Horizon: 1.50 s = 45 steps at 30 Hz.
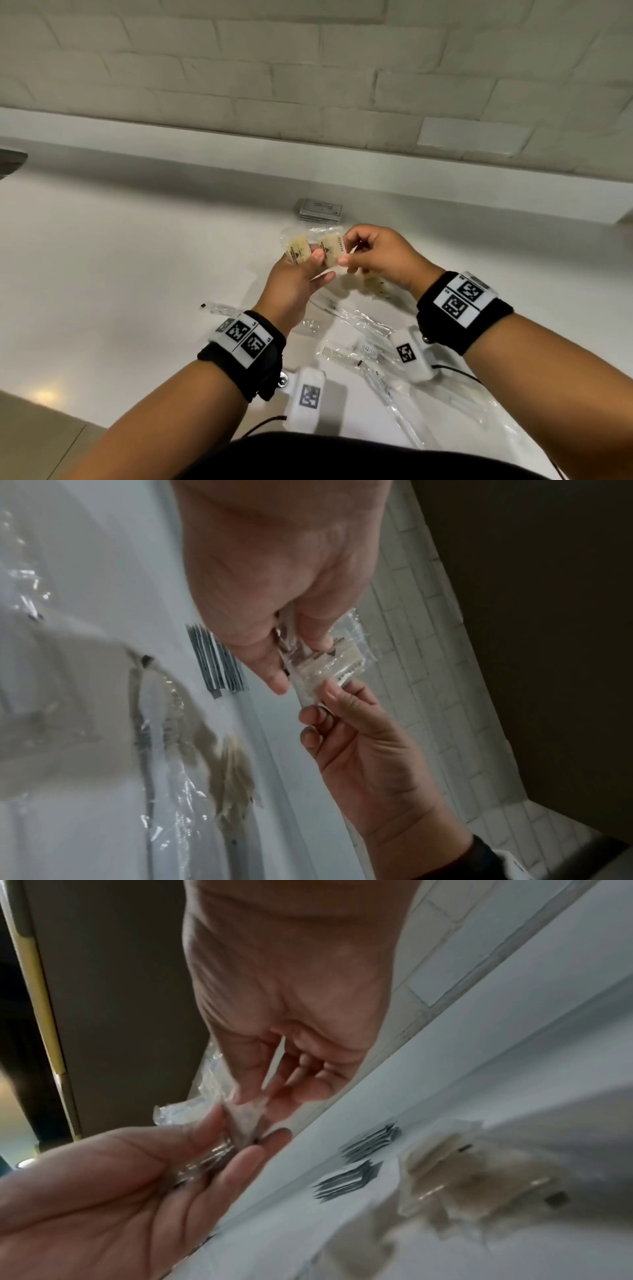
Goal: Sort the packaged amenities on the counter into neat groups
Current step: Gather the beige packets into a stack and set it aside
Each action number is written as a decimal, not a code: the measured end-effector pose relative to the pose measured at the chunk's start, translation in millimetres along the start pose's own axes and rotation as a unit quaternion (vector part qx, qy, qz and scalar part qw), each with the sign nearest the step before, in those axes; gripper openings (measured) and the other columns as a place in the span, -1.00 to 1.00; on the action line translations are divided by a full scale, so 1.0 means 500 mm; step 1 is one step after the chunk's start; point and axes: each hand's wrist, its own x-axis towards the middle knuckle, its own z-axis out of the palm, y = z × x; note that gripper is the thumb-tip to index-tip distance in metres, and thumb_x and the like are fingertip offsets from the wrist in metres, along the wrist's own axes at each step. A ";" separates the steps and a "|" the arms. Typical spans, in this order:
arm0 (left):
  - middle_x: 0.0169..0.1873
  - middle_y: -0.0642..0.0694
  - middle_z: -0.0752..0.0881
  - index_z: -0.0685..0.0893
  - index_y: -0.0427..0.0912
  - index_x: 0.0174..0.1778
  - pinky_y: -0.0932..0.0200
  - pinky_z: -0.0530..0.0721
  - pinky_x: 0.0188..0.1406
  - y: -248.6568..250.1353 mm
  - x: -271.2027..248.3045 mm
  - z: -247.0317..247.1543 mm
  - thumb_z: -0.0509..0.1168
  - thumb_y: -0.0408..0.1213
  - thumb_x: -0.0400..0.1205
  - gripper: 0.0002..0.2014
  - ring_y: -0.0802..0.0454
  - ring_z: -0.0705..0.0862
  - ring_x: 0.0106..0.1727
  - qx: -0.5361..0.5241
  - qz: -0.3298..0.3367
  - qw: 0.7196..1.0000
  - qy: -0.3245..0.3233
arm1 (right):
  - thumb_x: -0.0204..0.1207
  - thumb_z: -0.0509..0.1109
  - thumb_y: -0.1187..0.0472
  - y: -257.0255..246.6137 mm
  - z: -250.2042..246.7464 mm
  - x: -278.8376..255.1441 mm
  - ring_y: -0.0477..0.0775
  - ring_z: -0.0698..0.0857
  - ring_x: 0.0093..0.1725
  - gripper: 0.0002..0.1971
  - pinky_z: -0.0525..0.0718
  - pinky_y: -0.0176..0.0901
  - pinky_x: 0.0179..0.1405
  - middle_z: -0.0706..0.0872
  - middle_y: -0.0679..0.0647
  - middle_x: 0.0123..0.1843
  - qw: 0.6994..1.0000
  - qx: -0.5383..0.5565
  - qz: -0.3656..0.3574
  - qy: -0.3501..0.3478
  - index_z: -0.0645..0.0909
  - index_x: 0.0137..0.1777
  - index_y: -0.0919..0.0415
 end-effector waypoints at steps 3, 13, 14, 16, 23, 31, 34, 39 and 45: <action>0.00 -0.22 0.77 0.63 -0.22 0.15 0.14 0.80 -0.12 0.015 -0.007 0.011 0.12 -0.15 0.75 -0.73 -0.16 0.78 0.01 -0.018 -0.043 0.999 -0.017 | 0.38 0.53 0.44 0.003 0.003 -0.004 -0.04 0.60 -0.28 -0.79 0.54 -0.31 -0.23 0.61 -0.13 -0.23 0.987 -0.063 -0.110 0.099 0.66 -0.25 0.10; -0.16 -0.16 0.77 0.61 -0.25 0.27 0.20 0.79 -0.21 0.030 -0.029 0.017 0.33 -0.59 0.57 -0.64 -0.02 0.78 -0.22 0.045 0.000 0.999 -0.014 | 0.53 0.46 0.26 -0.046 -0.013 -0.018 -0.10 0.65 -0.37 -0.86 0.52 -0.43 -0.48 0.68 -0.02 -0.17 0.994 -0.008 -0.026 0.104 0.68 0.02 0.02; -0.17 -0.14 0.77 0.61 -0.24 0.25 0.19 0.79 -0.18 0.028 -0.030 0.018 0.33 -0.58 0.57 -0.65 -0.01 0.78 -0.21 0.052 0.005 0.999 -0.014 | 0.49 0.50 0.25 -0.051 -0.013 -0.017 -0.16 0.63 -0.42 -0.84 0.51 -0.46 -0.52 0.69 0.01 -0.20 0.996 -0.021 -0.014 0.088 0.69 0.05 0.11; -0.17 -0.13 0.78 0.62 -0.24 0.24 0.17 0.78 -0.16 0.026 -0.032 0.019 0.33 -0.57 0.57 -0.67 -0.02 0.77 -0.19 0.059 0.010 0.998 -0.017 | 0.43 0.55 0.30 -0.059 -0.009 -0.014 -0.30 0.58 -0.52 -0.81 0.54 -0.43 -0.51 0.68 0.01 -0.29 0.996 -0.038 -0.008 0.080 0.70 0.02 0.28; -0.06 -0.12 0.76 0.65 -0.20 0.12 0.17 0.74 -0.13 0.023 -0.039 0.016 0.21 -0.38 0.70 -0.85 0.01 0.74 -0.15 0.062 0.019 0.998 -0.012 | 0.49 0.50 0.18 -0.069 -0.015 -0.008 -0.09 0.48 -0.49 -0.81 0.48 -0.29 -0.44 0.58 -0.05 -0.46 0.978 -0.137 -0.010 0.160 0.66 -0.26 0.27; -0.07 -0.06 0.70 0.67 -0.19 0.16 0.16 0.71 -0.15 0.030 -0.040 0.007 0.10 -0.04 0.75 -0.65 -0.06 0.73 -0.04 0.047 -0.021 0.999 0.018 | 0.53 0.45 0.23 -0.062 -0.035 -0.009 -0.17 0.57 -0.37 -0.87 0.49 -0.29 -0.35 0.67 -0.08 -0.34 0.981 -0.178 -0.001 0.073 0.69 -0.17 0.30; -0.21 -0.03 0.63 0.69 -0.12 0.09 0.19 0.58 -0.30 0.030 -0.042 0.011 0.12 -0.02 0.74 -0.69 0.00 0.67 -0.18 0.055 -0.058 0.996 0.029 | 0.55 0.43 0.21 -0.044 -0.046 0.000 -0.10 0.52 -0.40 -0.87 0.49 -0.24 -0.35 0.64 -0.02 -0.35 0.979 -0.189 0.031 0.074 0.67 -0.17 0.26; -0.19 -0.13 0.68 0.52 -0.14 0.08 0.22 0.58 -0.45 0.021 -0.042 -0.001 0.26 -0.37 0.66 -0.88 -0.02 0.69 -0.26 0.039 -0.101 0.993 0.051 | 0.63 0.32 0.25 -0.024 -0.063 0.014 -0.03 0.54 -0.46 -0.80 0.45 -0.30 -0.48 0.58 -0.01 -0.41 0.985 -0.155 0.069 0.043 0.56 -0.25 0.15; -0.26 -0.02 0.70 0.62 -0.11 -0.05 0.27 0.62 -0.39 0.008 -0.032 0.009 0.37 -0.36 0.61 -0.92 0.08 0.68 -0.27 0.138 -0.058 0.989 -0.018 | 0.55 0.44 0.23 -0.045 -0.026 0.019 -0.10 0.53 -0.48 -0.86 0.53 -0.32 -0.39 0.61 -0.06 -0.45 0.985 -0.158 0.025 -0.064 0.64 -0.25 0.15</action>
